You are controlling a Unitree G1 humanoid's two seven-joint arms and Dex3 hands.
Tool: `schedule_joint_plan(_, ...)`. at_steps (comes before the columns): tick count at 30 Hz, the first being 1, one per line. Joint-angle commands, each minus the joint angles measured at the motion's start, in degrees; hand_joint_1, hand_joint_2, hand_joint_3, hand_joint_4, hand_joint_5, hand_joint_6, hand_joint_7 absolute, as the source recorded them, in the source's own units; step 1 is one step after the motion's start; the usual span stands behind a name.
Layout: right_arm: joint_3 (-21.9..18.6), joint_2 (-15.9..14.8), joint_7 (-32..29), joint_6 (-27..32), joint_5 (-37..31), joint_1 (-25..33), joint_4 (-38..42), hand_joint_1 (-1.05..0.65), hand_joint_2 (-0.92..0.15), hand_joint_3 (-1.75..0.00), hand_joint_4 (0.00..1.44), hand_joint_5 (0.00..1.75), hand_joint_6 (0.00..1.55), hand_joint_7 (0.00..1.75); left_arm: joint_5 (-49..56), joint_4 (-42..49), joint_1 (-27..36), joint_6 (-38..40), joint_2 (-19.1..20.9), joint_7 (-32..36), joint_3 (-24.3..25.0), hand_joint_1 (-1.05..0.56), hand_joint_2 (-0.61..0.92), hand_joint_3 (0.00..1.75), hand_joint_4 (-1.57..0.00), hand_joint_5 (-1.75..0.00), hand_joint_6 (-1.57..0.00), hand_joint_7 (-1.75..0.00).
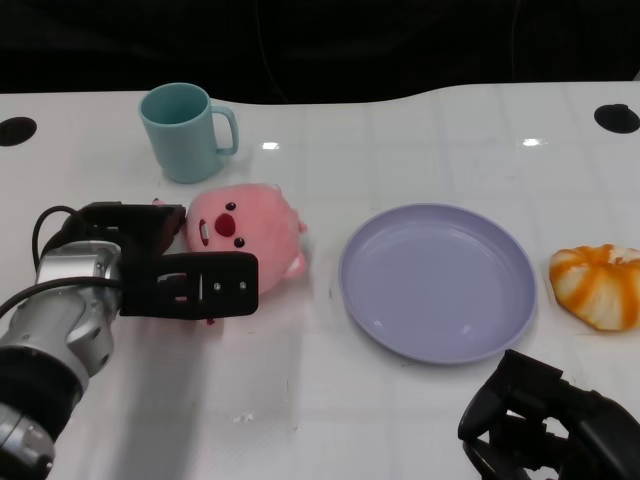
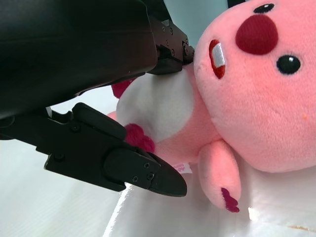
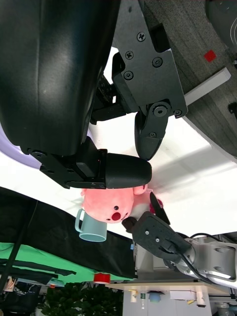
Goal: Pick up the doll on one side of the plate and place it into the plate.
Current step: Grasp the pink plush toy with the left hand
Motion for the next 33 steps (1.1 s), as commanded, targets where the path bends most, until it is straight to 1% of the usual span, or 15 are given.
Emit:
schedule_joint_plan(1,-0.28,-0.48,0.01,0.26,0.62,0.44,-1.04,-0.28,-0.87,-0.61,0.65,1.75,0.41,1.66,-1.08,6.04,-0.26,-1.42,-0.90,2.18,-0.89,-0.49,0.86,0.00,-0.19,-0.14,-0.31,-0.03)
schedule_joint_plan(4,-0.29,-0.51,-0.02,0.11,0.49,0.51,-1.15,-0.28,-0.87,-0.60,0.65,1.75,0.42,1.66,-2.34,9.87,-0.50,-2.72,-1.78,5.22,-0.50,-0.36,0.88,0.00,-0.31,-0.11,-0.43,-0.03)
schedule_joint_plan(7,-0.27,-0.48,0.08,0.14,0.59,0.32,-0.85,-0.27,-0.87,-0.60,0.65,1.75,0.42,1.66,-3.79,12.32,-0.55,-5.17,-1.98,8.22,0.05,-0.24,0.91,0.03,-0.56,-0.15,-0.56,-0.04)
schedule_joint_plan(9,-0.07,-0.49,-0.02,0.04,0.25,0.43,-0.75,-0.27,-0.87,-0.60,0.65,1.75,0.42,1.66,-4.62,13.59,-0.58,-6.29,-2.23,9.93,0.28,-0.20,0.92,0.09,-0.64,-1.03,-0.67,-0.02)
schedule_joint_plan(10,0.03,-0.52,0.00,0.02,0.20,0.55,-0.87,-0.27,-0.87,-0.60,0.65,1.75,0.42,1.66,-4.72,14.24,-0.53,-7.00,-2.23,11.04,0.07,-0.19,0.92,0.10,-0.62,-1.30,-0.70,-0.01)
schedule_joint_plan(11,0.12,-0.57,0.01,-0.05,0.09,0.69,-1.01,-0.27,-0.87,-0.60,0.64,1.75,0.42,1.66,-4.80,14.90,-0.49,-7.69,-2.23,12.01,-0.10,-0.20,0.92,0.15,-0.63,-1.38,-0.81,-0.04)
schedule_joint_plan(12,0.18,-0.61,0.03,-0.11,0.02,0.83,-1.15,-0.27,-0.87,-0.60,0.64,1.75,0.42,1.66,-4.88,15.42,-0.46,-8.25,-2.22,12.78,-0.24,-0.21,0.92,0.17,-0.66,-1.34,-0.90,-0.06)
schedule_joint_plan(14,0.28,-0.57,0.04,-0.25,-0.04,1.03,-1.28,-0.26,-0.87,-0.60,0.64,1.75,0.42,1.66,-4.94,16.33,-0.53,-8.98,-2.21,13.75,-0.55,-0.24,0.91,0.14,-0.69,-1.35,-1.06,-0.09)
schedule_joint_plan(16,0.37,-0.44,0.01,-0.22,0.07,1.27,-1.40,-0.26,-0.87,-0.60,0.64,1.75,0.42,1.66,-4.38,17.15,-0.44,-10.09,-2.03,16.04,-1.23,-0.29,0.91,0.06,-0.70,-1.49,-1.23,-0.12)
schedule_joint_plan(17,0.34,-0.43,0.04,-0.17,0.15,1.32,-1.37,-0.27,-0.87,-0.60,0.64,1.75,0.43,1.66,-4.14,17.49,-0.36,-10.76,-1.98,17.37,-1.52,-0.30,0.91,0.10,-0.71,-1.56,-1.23,-0.13)
schedule_joint_plan(18,0.26,-0.35,0.08,0.01,0.45,1.36,-1.35,-0.27,-0.86,-0.60,0.64,1.75,0.43,1.66,-4.00,17.69,-0.18,-12.00,-1.83,19.35,-1.69,-0.30,0.92,0.16,-0.69,-1.67,-1.06,-0.49)
schedule_joint_plan(20,0.13,-0.33,0.13,0.07,0.62,1.37,-1.08,-0.27,-0.86,-0.60,0.64,1.75,0.43,1.66,-4.33,18.23,0.25,-14.93,-1.72,24.30,-1.49,-0.28,0.92,0.26,-0.76,-1.73,-0.68,-1.44)
schedule_joint_plan(21,0.07,-0.39,0.15,0.09,0.59,1.31,-0.94,-0.26,-0.87,-0.60,0.64,1.75,0.42,1.66,-4.54,18.54,0.42,-16.51,-1.68,27.02,-1.28,-0.28,0.92,0.28,-0.79,-1.74,-0.63,-1.59)
schedule_joint_plan(24,-0.04,-0.46,0.25,0.03,0.54,1.03,-0.42,-0.25,-0.87,-0.61,0.64,1.75,0.42,1.66,-4.96,19.64,0.32,-19.43,-1.62,32.01,-0.92,-0.26,0.91,0.28,-0.84,-1.75,-0.60,-1.73)
schedule_joint_plan(33,-0.38,-0.55,0.73,-0.92,0.43,0.20,1.15,-0.24,-0.87,-0.62,0.64,1.75,0.42,1.66,-7.34,17.79,0.31,-20.46,-1.25,33.63,0.79,-0.17,0.79,0.41,-0.88,-1.75,-0.68,-1.75)
